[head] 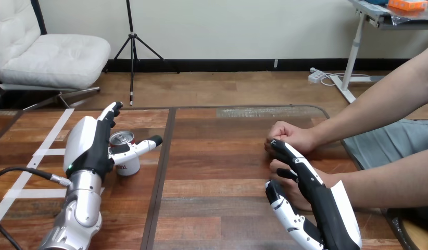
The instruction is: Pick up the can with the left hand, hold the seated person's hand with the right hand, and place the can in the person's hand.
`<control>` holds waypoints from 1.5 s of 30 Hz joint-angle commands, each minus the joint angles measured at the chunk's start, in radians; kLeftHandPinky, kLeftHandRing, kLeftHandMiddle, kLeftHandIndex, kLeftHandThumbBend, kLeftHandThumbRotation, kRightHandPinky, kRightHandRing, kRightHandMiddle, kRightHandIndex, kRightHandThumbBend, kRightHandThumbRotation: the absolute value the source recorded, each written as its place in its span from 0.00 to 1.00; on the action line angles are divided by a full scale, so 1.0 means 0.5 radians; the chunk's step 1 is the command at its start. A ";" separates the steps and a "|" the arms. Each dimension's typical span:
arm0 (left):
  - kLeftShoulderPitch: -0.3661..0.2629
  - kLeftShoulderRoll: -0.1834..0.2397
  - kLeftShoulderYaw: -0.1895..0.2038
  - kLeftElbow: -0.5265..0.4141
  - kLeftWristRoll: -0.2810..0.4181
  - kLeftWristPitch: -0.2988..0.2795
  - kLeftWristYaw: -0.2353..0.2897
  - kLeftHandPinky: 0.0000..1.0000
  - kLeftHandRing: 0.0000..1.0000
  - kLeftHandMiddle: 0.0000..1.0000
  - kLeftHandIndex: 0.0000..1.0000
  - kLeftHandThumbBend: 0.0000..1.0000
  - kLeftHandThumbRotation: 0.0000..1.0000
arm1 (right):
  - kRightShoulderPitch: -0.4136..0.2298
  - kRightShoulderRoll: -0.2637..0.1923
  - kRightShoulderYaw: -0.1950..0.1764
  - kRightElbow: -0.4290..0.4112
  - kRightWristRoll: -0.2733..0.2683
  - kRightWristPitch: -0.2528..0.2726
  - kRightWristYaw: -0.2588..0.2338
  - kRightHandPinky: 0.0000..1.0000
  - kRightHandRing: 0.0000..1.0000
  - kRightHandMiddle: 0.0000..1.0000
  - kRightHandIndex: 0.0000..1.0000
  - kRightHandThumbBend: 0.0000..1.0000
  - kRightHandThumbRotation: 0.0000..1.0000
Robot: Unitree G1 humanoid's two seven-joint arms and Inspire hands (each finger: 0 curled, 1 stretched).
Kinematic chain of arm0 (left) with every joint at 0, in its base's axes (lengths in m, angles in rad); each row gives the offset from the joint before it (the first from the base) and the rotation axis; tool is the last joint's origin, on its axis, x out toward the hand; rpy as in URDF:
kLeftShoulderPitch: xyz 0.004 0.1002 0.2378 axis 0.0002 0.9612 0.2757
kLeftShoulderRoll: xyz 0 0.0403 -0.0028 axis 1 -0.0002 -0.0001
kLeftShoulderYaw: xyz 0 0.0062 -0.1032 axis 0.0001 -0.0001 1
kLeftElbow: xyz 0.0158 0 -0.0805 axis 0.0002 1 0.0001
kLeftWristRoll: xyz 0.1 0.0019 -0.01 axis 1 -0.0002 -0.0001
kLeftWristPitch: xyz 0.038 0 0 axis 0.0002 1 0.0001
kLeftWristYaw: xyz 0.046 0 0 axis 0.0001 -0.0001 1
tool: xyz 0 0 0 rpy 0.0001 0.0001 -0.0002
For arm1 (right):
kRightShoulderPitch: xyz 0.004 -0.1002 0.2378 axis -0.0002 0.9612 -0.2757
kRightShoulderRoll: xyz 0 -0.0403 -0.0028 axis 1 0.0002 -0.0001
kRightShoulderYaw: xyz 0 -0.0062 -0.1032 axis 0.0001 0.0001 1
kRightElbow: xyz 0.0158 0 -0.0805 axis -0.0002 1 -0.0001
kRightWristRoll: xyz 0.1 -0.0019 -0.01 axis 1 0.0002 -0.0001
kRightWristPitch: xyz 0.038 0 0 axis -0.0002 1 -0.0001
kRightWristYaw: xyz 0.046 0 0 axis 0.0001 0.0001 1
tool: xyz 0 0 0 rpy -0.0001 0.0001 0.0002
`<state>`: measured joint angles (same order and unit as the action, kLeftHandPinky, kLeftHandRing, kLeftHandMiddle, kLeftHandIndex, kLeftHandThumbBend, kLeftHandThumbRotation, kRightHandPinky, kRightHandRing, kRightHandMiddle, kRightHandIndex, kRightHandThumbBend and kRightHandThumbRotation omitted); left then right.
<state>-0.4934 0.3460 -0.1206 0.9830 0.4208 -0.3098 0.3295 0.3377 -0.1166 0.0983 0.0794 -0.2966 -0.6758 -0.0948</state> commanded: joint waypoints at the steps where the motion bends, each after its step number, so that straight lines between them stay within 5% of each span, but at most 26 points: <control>1: -0.187 0.016 -0.031 0.014 0.029 0.026 0.020 0.77 0.86 0.90 0.91 0.91 0.53 | -0.070 0.007 -0.012 -0.109 -0.006 0.004 -0.014 0.81 0.90 0.91 0.88 0.40 0.68; 45: -0.215 0.019 -0.136 0.120 0.097 0.078 0.013 0.81 0.90 0.95 0.96 0.97 0.57 | -0.064 -0.025 -0.001 -0.127 0.022 -0.010 0.015 0.81 0.89 0.90 0.87 0.41 0.69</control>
<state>-0.5157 0.3461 -0.1823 1.0450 0.4648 -0.2688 0.3229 0.3455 -0.1214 0.1021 0.0583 -0.2919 -0.6648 -0.0927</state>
